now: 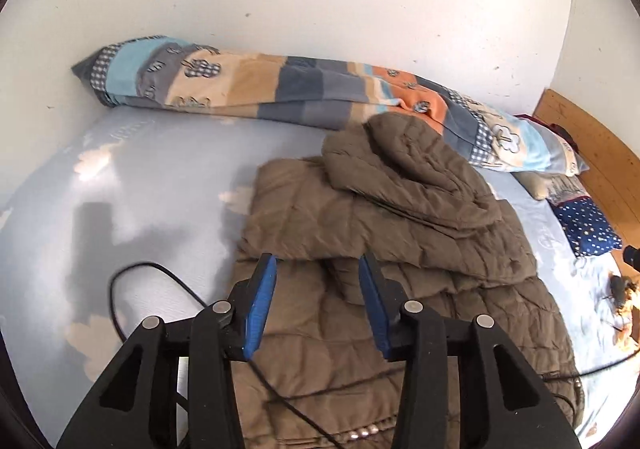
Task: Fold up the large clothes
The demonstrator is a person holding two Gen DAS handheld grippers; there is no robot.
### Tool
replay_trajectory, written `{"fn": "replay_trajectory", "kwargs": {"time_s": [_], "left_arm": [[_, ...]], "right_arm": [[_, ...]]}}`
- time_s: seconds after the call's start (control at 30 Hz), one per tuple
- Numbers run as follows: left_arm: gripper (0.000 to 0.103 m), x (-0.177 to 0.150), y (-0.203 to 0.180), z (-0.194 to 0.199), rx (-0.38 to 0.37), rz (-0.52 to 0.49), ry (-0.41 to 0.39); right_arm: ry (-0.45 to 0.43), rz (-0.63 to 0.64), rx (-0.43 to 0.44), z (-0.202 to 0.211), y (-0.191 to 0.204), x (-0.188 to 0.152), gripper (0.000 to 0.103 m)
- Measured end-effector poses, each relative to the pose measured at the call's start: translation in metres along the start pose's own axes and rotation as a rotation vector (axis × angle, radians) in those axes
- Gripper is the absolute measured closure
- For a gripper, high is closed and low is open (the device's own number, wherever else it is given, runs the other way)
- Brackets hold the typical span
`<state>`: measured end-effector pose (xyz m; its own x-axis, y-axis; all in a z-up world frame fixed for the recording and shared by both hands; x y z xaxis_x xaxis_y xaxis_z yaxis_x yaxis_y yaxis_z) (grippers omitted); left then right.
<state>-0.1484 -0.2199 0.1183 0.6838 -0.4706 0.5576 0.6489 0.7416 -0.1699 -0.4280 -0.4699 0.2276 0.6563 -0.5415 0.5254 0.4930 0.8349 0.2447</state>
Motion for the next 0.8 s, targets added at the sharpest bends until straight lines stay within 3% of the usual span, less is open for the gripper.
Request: {"fn": "replay_trajectory", "kwargs": {"time_s": [0.17, 0.27, 0.37, 0.47, 0.57, 0.7, 0.8], "left_arm": [[0.062, 0.008, 0.036, 0.037, 0.014, 0.061, -0.055], [0.062, 0.006, 0.056, 0.078, 0.02, 0.092, -0.123], [0.062, -0.003, 0.068, 0.134, 0.059, 0.085, -0.197], [0.06, -0.017, 0.067, 0.195, 0.042, 0.06, -0.264], [0.051, -0.042, 0.059, 0.263, 0.022, 0.01, -0.327], [0.048, -0.071, 0.04, 0.346, 0.021, -0.112, -0.363], [0.04, -0.089, 0.03, 0.401, -0.029, -0.152, -0.382]], "right_arm": [[0.063, -0.038, 0.057, -0.026, 0.013, -0.003, 0.049], [0.028, -0.064, 0.088, -0.007, 0.016, -0.008, 0.049], [-0.053, -0.095, 0.106, 0.034, 0.017, -0.017, 0.049], [-0.131, -0.117, 0.128, 0.085, 0.016, -0.039, 0.049], [-0.186, -0.107, 0.109, 0.143, 0.012, -0.061, 0.049], [-0.297, -0.064, 0.049, 0.234, 0.009, -0.084, 0.049], [-0.412, -0.046, 0.046, 0.306, 0.01, -0.099, 0.049]]}}
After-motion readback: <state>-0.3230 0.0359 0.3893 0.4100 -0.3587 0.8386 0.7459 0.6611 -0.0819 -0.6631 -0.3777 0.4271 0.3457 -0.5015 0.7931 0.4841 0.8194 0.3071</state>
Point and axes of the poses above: each gripper's, at about its wrist camera, not at the fingertips, and z roughly against the way its jaws point, y to its left, x to its top, the point moved 8 cm from there along -z, roughly the way its jaws point, and after that the axes turned 14 degrees about y, right-handed, at the moved point
